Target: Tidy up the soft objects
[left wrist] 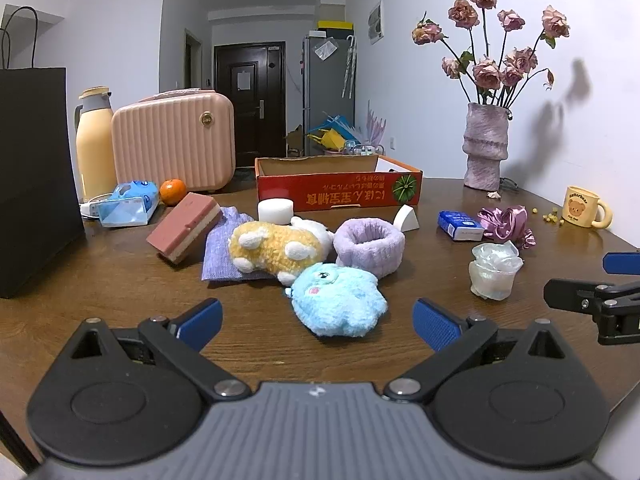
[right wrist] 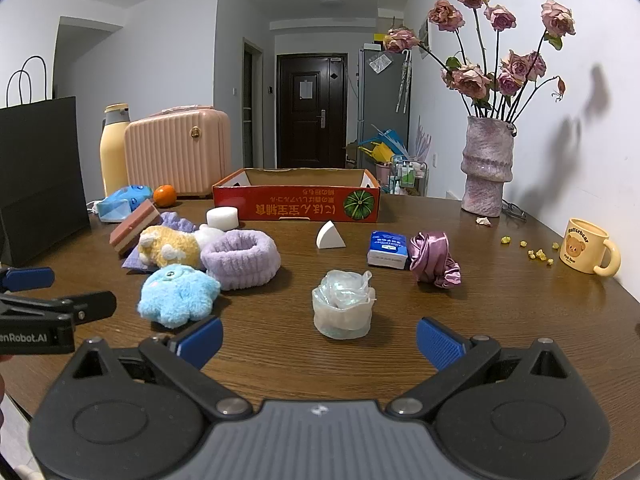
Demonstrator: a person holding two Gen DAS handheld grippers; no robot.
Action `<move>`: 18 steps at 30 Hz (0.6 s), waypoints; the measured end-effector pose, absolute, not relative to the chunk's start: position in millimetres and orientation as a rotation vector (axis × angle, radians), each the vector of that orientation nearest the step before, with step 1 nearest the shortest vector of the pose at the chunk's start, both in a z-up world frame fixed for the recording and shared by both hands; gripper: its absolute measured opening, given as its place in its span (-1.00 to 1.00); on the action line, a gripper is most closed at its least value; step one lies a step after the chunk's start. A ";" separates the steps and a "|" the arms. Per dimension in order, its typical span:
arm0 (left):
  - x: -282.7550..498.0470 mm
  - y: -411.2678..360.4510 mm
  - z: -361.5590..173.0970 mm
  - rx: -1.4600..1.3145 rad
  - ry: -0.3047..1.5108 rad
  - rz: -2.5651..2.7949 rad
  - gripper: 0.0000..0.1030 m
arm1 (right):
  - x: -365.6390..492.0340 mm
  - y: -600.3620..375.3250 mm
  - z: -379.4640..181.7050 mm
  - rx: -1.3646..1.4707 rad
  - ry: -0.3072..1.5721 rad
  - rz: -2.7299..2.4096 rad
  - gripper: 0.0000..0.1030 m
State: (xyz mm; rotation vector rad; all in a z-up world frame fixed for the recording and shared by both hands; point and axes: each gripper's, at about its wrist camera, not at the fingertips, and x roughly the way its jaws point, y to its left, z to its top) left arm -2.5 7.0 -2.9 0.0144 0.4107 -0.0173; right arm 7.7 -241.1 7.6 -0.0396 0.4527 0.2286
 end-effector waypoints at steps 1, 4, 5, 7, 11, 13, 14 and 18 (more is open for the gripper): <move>-2.5 7.2 -3.1 0.014 0.411 -0.017 1.00 | 8.3 -241.8 7.9 -0.039 0.453 0.229 1.00; -2.2 6.9 -3.3 0.015 0.411 -0.017 1.00 | 8.1 -242.0 8.1 -0.039 0.452 0.230 1.00; -2.1 6.8 -3.3 0.015 0.410 -0.017 1.00 | 8.2 -242.0 8.2 -0.039 0.453 0.230 1.00; -2.1 6.8 -3.2 0.015 0.411 -0.017 1.00 | 8.0 -241.9 8.4 -0.039 0.452 0.230 1.00; -2.1 6.7 -3.6 0.015 0.412 -0.018 1.00 | 8.7 -240.9 8.1 -0.040 0.452 0.230 1.00; -2.1 6.7 -3.5 0.015 0.412 -0.018 1.00 | 8.8 -240.5 8.3 -0.042 0.451 0.229 1.00; -2.1 7.2 -4.0 0.015 0.412 -0.018 1.00 | 8.9 -240.3 8.3 -0.042 0.451 0.229 1.00; -1.4 6.8 -3.6 0.017 0.411 -0.018 1.00 | 8.9 -240.3 8.8 -0.042 0.451 0.229 1.00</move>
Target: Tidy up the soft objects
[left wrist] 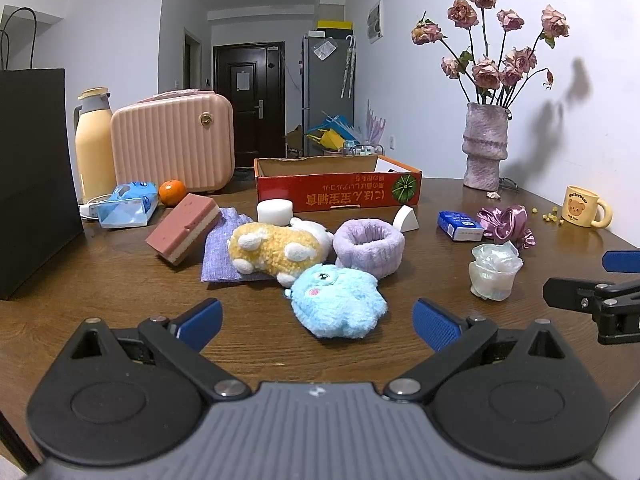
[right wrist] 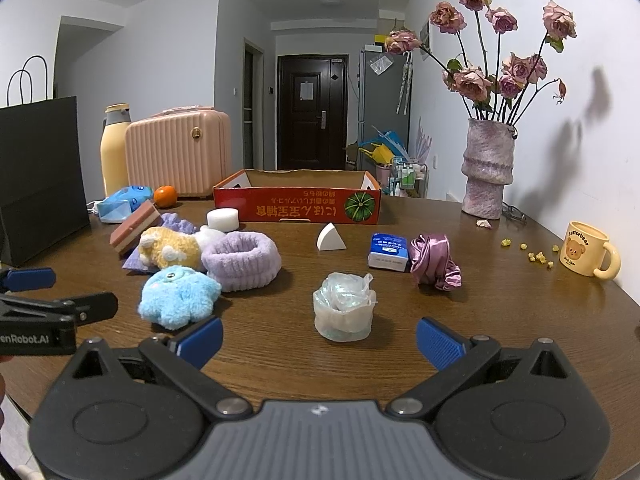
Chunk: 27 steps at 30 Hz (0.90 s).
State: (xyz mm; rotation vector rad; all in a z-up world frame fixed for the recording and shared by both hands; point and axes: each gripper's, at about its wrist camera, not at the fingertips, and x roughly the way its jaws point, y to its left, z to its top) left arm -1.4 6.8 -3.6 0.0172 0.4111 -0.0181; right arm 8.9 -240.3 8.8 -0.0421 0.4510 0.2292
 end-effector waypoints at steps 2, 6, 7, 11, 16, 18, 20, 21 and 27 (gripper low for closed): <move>-1.4 6.6 -3.3 0.017 0.411 -0.019 1.00 | 8.8 -240.2 8.8 -0.042 0.451 0.229 1.00; -1.1 6.6 -3.3 0.017 0.410 -0.019 1.00 | 8.7 -240.5 9.0 -0.043 0.450 0.228 1.00; -0.8 6.4 -3.0 0.018 0.409 -0.019 1.00 | 9.2 -240.6 9.2 -0.043 0.449 0.228 1.00; -0.4 6.2 -2.2 0.019 0.406 -0.020 1.00 | 9.8 -241.4 10.0 -0.043 0.447 0.228 1.00; -0.6 5.1 -0.3 0.020 0.405 -0.022 1.00 | 9.4 -241.5 10.5 -0.045 0.446 0.227 1.00; -0.6 5.1 -0.3 0.020 0.404 -0.022 1.00 | 9.6 -241.4 10.7 -0.046 0.446 0.227 1.00; -0.7 5.0 -0.4 0.020 0.404 -0.022 1.00 | 9.7 -241.4 10.6 -0.048 0.445 0.228 1.00; -0.6 5.0 -0.4 0.020 0.405 -0.022 1.00 | 9.8 -241.4 10.6 -0.048 0.445 0.228 1.00; -0.7 4.8 -0.4 0.020 0.404 -0.022 1.00 | 9.8 -239.8 9.8 -0.054 0.441 0.228 1.00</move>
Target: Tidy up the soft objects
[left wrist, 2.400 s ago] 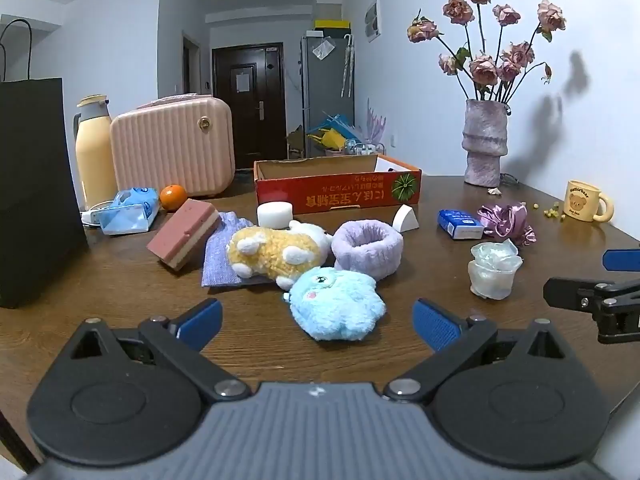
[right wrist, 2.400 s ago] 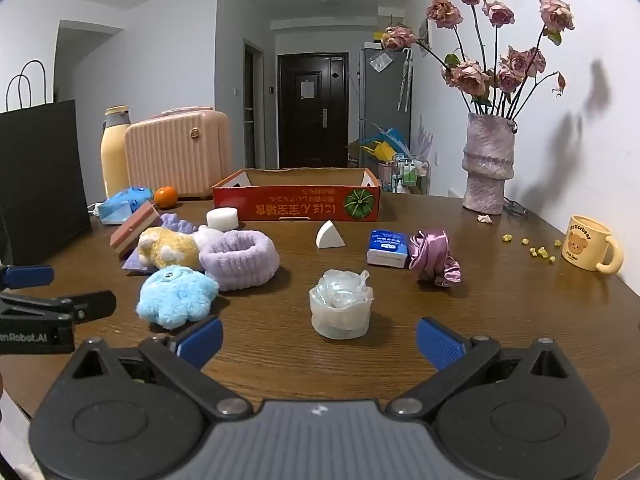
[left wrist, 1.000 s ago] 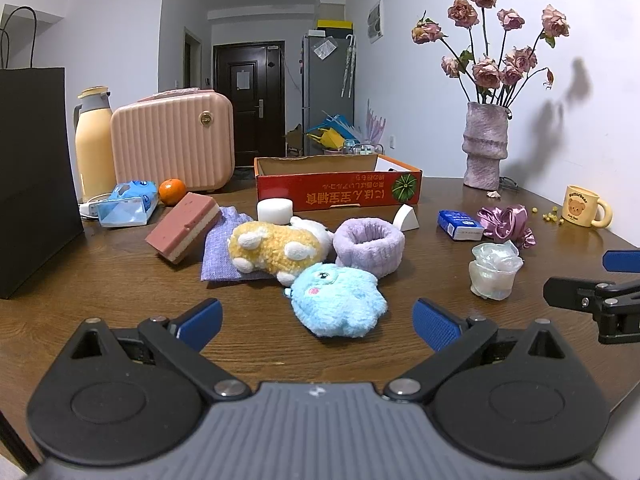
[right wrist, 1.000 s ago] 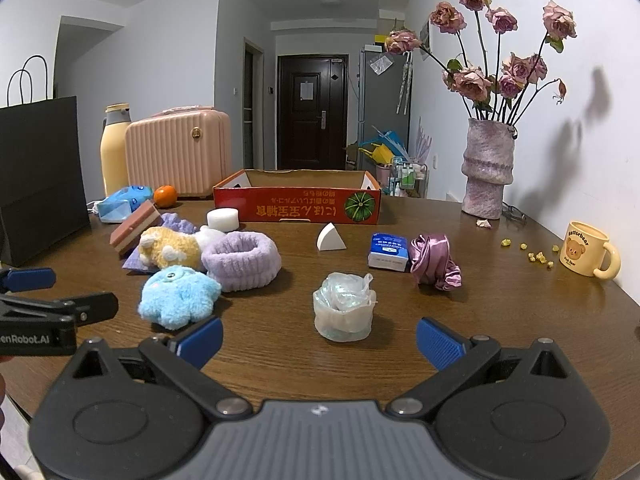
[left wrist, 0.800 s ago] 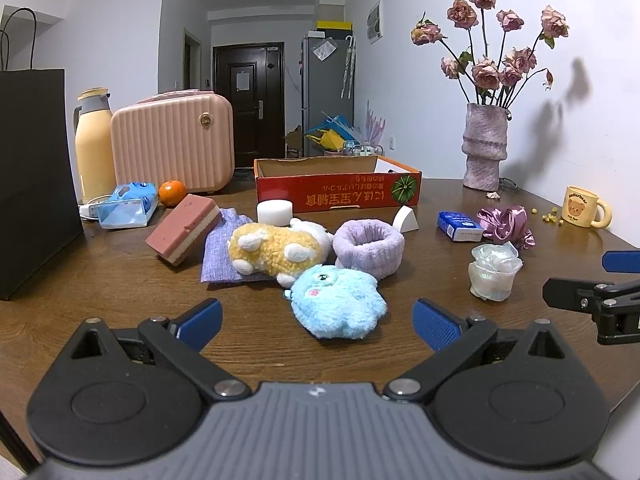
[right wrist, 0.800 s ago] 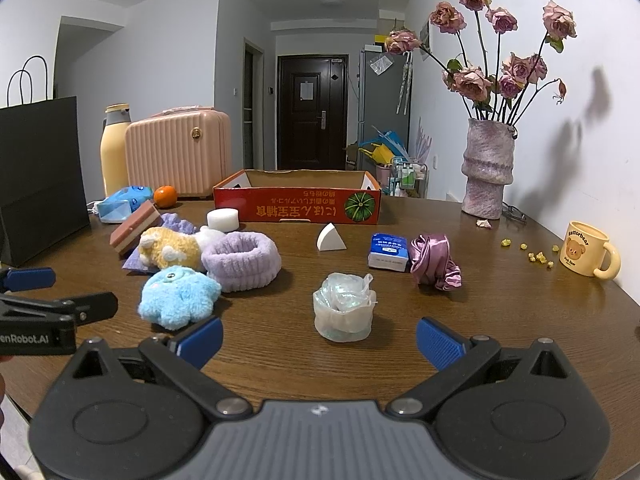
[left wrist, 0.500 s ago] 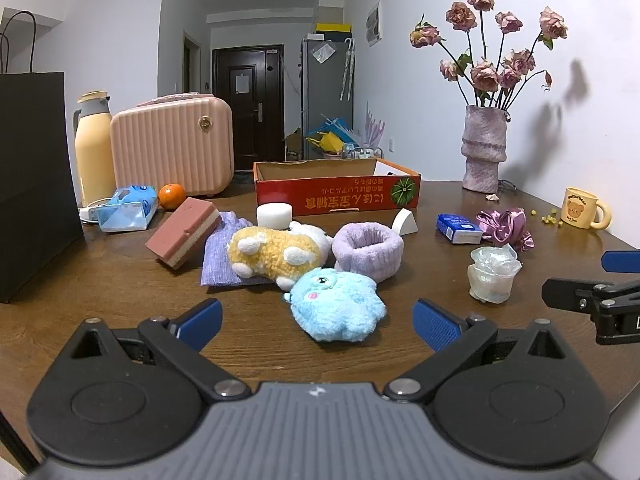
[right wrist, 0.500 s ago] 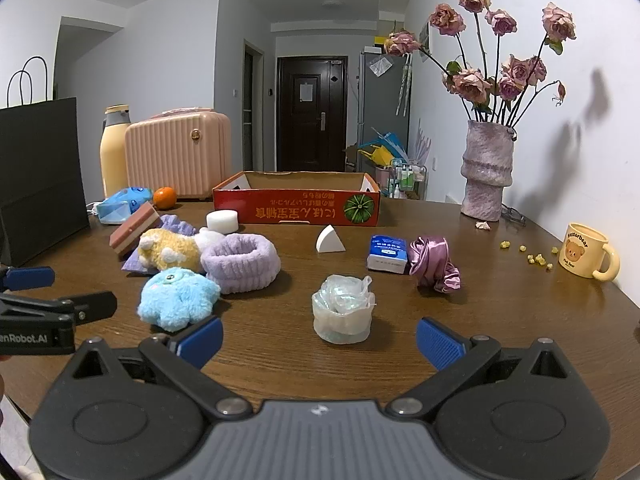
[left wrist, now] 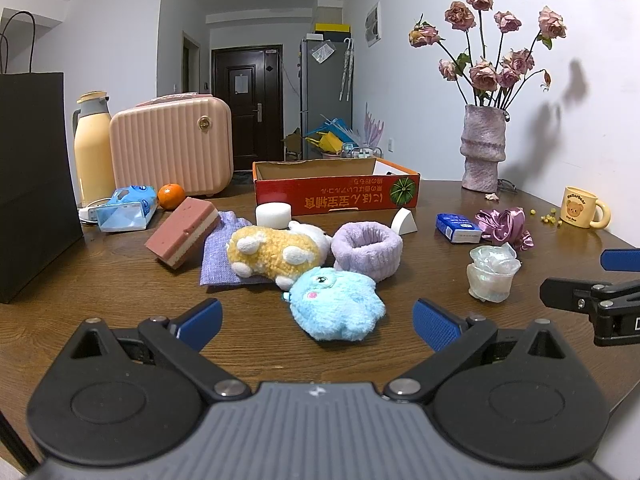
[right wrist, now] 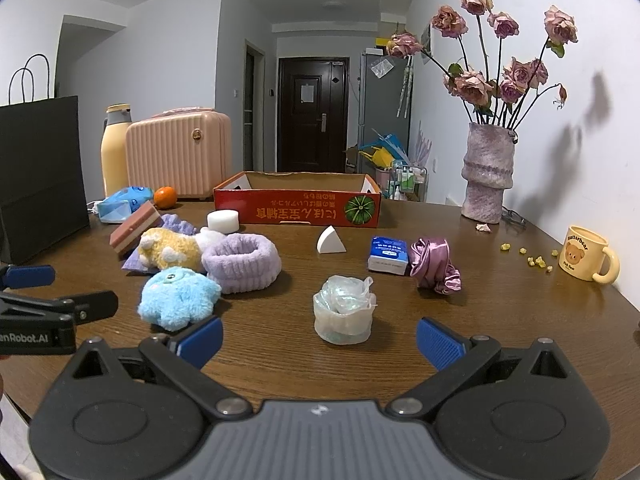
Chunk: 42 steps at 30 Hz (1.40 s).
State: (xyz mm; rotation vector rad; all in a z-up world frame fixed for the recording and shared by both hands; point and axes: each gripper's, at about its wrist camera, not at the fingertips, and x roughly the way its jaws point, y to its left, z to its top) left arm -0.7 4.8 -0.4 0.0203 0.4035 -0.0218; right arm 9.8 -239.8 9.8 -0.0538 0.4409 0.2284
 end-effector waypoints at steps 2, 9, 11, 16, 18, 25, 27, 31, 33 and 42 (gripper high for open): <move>-0.5 4.8 -0.3 0.021 0.403 -0.022 1.00 | 9.6 -239.7 9.6 -0.055 0.440 0.228 1.00; -0.7 4.7 -0.1 0.021 0.403 -0.022 1.00 | 9.7 -239.9 9.9 -0.055 0.439 0.228 1.00; -0.3 4.3 0.2 0.022 0.402 -0.024 1.00 | 9.2 -239.8 10.0 -0.055 0.439 0.229 1.00; -2.2 4.1 -0.2 0.023 0.399 -0.024 1.00 | 9.4 -239.7 9.7 -0.055 0.439 0.228 1.00; -2.0 4.2 -0.2 0.023 0.400 -0.024 1.00 | 9.4 -239.7 9.6 -0.056 0.439 0.228 1.00; -2.0 5.1 -1.8 0.024 0.400 -0.023 1.00 | 11.3 -238.7 7.8 -0.064 0.440 0.232 1.00; -0.2 6.0 -2.5 0.026 0.403 -0.023 1.00 | 13.2 -238.4 6.7 -0.067 0.443 0.231 1.00; 6.9 7.6 -4.4 0.031 0.413 -0.022 1.00 | 19.6 -237.9 3.2 -0.072 0.455 0.227 1.00; 12.1 7.5 -5.1 0.035 0.419 -0.021 1.00 | 22.7 -238.0 2.0 -0.073 0.459 0.226 1.00; 33.6 3.3 -7.0 0.062 0.449 -0.029 1.00 | 40.0 -237.7 -4.7 -0.075 0.481 0.220 1.00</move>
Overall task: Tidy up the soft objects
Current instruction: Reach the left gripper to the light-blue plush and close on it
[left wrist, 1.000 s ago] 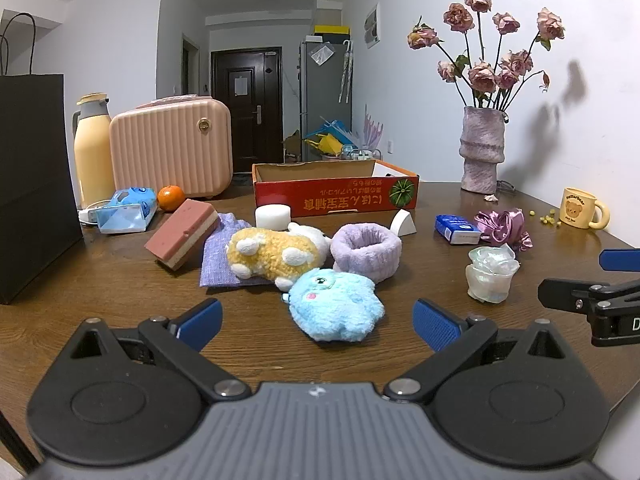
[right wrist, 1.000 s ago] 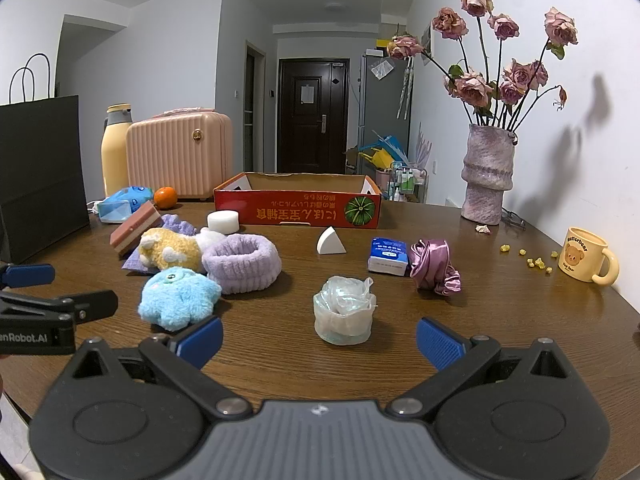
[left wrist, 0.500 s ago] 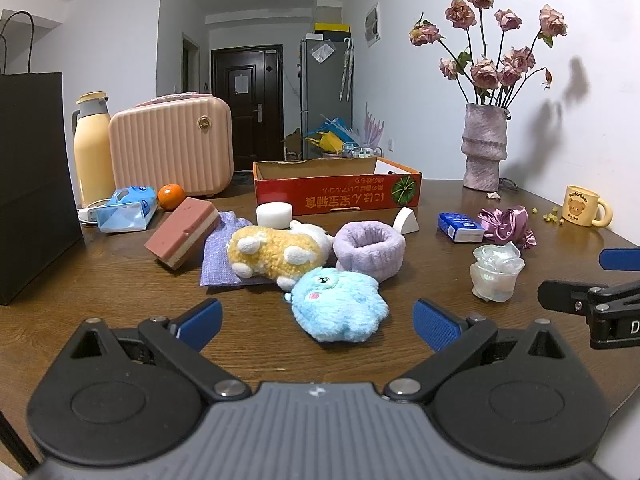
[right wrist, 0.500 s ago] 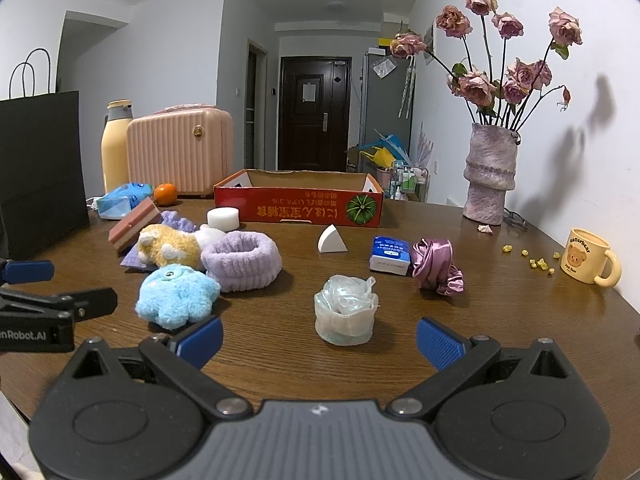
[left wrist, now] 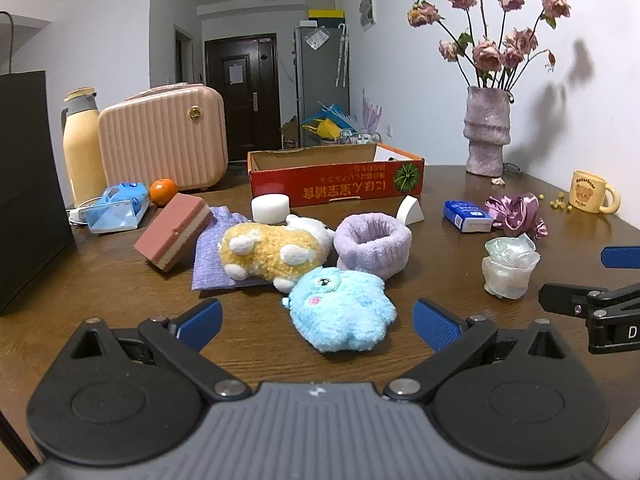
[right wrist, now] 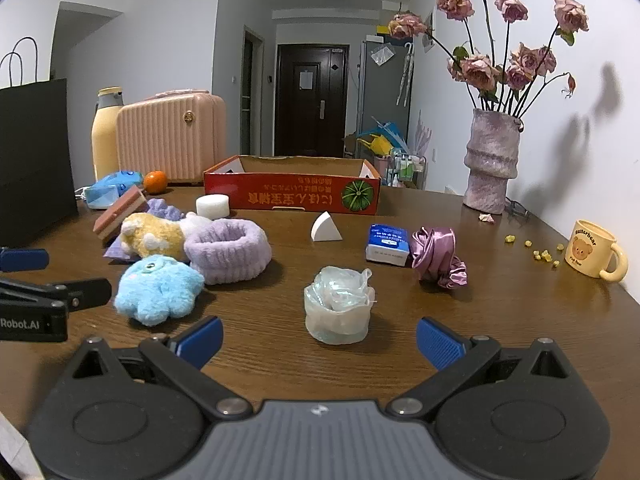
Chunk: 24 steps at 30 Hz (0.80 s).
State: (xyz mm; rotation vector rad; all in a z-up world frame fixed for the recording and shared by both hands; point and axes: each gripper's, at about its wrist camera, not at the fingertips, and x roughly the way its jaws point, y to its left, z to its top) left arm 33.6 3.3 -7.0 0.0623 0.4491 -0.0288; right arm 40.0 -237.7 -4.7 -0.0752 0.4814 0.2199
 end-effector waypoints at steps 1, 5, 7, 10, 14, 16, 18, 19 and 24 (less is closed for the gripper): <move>36.4 2.6 -7.2 0.067 0.454 -0.031 1.00 | 41.9 -238.0 -5.3 -0.075 0.484 0.219 1.00; 48.9 -0.2 -8.9 0.082 0.484 -0.043 1.00 | 51.1 -238.4 -8.6 -0.068 0.497 0.215 1.00; 57.1 -1.7 -10.0 0.092 0.505 -0.051 1.00 | 55.5 -239.1 -10.3 -0.064 0.504 0.214 1.00; 69.0 -4.6 -11.2 0.102 0.534 -0.064 1.00 | 61.5 -239.9 -12.4 -0.060 0.510 0.210 1.00; 83.4 -7.7 -12.8 0.113 0.567 -0.076 1.00 | 69.4 -241.7 -14.8 -0.056 0.520 0.203 1.00; 90.8 -9.0 -13.9 0.114 0.588 -0.080 1.00 | 72.5 -243.2 -16.5 -0.053 0.524 0.198 1.00; 98.4 -10.4 -15.6 0.113 0.611 -0.081 1.00 | 75.3 -244.3 -17.4 -0.052 0.526 0.194 1.00; 102.3 -11.0 -16.2 0.113 0.621 -0.082 1.00 | 77.0 -245.0 -17.9 -0.051 0.527 0.192 1.00; 118.5 -14.1 -20.5 0.109 0.662 -0.079 1.00 | 83.1 -246.4 -20.1 -0.048 0.533 0.181 1.00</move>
